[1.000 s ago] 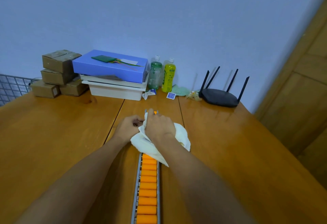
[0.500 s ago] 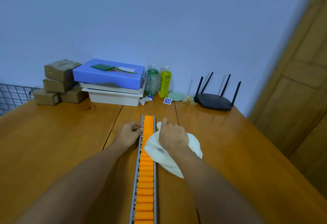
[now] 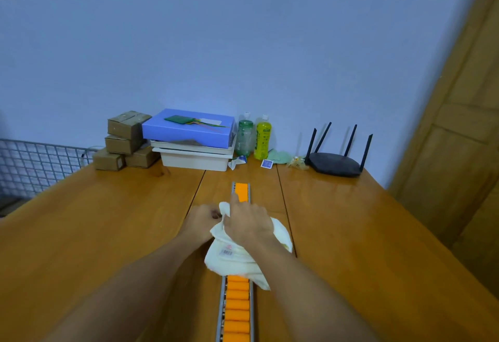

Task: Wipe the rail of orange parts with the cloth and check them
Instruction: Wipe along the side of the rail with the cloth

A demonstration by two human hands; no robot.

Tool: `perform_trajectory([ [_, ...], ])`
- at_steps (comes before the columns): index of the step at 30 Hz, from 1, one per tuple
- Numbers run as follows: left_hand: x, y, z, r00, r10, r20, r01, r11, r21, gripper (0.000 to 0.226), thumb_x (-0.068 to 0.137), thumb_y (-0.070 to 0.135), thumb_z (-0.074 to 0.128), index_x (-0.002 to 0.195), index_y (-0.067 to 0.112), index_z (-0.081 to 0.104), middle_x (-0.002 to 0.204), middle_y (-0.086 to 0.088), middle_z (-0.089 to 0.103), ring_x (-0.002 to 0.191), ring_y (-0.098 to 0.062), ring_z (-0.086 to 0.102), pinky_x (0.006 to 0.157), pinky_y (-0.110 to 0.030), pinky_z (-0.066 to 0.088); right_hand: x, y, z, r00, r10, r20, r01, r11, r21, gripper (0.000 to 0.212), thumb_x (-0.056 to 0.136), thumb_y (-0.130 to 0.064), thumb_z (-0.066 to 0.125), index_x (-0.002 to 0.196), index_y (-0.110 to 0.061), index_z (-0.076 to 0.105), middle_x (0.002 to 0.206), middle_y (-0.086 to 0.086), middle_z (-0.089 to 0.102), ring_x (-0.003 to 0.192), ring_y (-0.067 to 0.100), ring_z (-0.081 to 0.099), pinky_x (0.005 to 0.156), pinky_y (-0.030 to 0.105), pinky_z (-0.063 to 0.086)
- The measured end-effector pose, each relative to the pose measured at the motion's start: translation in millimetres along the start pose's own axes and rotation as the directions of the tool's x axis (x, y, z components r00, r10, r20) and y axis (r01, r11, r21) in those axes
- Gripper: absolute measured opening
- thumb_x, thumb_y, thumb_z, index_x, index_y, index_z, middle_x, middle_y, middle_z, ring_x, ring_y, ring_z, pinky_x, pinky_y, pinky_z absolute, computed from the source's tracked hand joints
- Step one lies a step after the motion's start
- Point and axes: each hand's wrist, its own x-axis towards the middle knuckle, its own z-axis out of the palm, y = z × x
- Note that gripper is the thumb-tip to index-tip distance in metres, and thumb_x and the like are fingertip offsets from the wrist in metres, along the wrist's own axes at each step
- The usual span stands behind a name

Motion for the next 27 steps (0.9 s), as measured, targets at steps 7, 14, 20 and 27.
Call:
perform_trajectory([
  [7,-22,2,4,0.999,-0.039,0.025,0.039,0.999,0.018,0.022,0.094,0.029,0.069,0.072,0.026,0.069,0.071,0.004,0.071,0.07,-0.017,0.063,0.064,-0.034,0.046,-20,-3,10,1.0,0.027,-0.004,-0.027,0.997,-0.073,0.033,0.1,-0.025,0.052,0.13,-0.014,0.043,0.105,0.012,0.067,0.089,0.032,0.068,0.063,0.035,0.038],
  [14,-34,9,4,0.998,-0.051,0.045,0.049,0.998,0.047,0.018,0.095,0.038,0.069,0.083,0.024,0.07,0.082,0.003,0.07,0.08,-0.014,0.064,0.067,-0.029,0.047,-33,16,5,0.997,0.075,0.019,-0.073,0.991,-0.111,0.033,0.099,-0.029,0.054,0.126,-0.014,0.042,0.1,0.008,0.068,0.086,0.027,0.067,0.062,0.035,0.04],
  [20,-44,12,8,0.998,-0.054,0.034,0.05,0.992,0.117,0.016,0.098,0.04,0.063,0.095,0.025,0.069,0.087,0.006,0.068,0.083,-0.008,0.061,0.067,-0.025,0.047,-50,37,-5,0.995,0.08,0.058,-0.068,0.982,-0.176,0.025,0.098,-0.021,0.051,0.121,-0.016,0.043,0.098,0.006,0.068,0.081,0.026,0.065,0.061,0.036,0.039],
  [27,-64,23,3,0.997,-0.055,0.045,0.05,0.993,0.106,0.008,0.096,0.033,0.068,0.097,0.026,0.07,0.09,0.007,0.069,0.085,-0.006,0.062,0.068,-0.023,0.048,-57,35,-35,0.995,0.1,0.003,-0.1,0.992,-0.08,0.026,0.1,-0.031,0.049,0.121,-0.016,0.045,0.099,0.007,0.069,0.085,0.03,0.066,0.062,0.037,0.042],
])
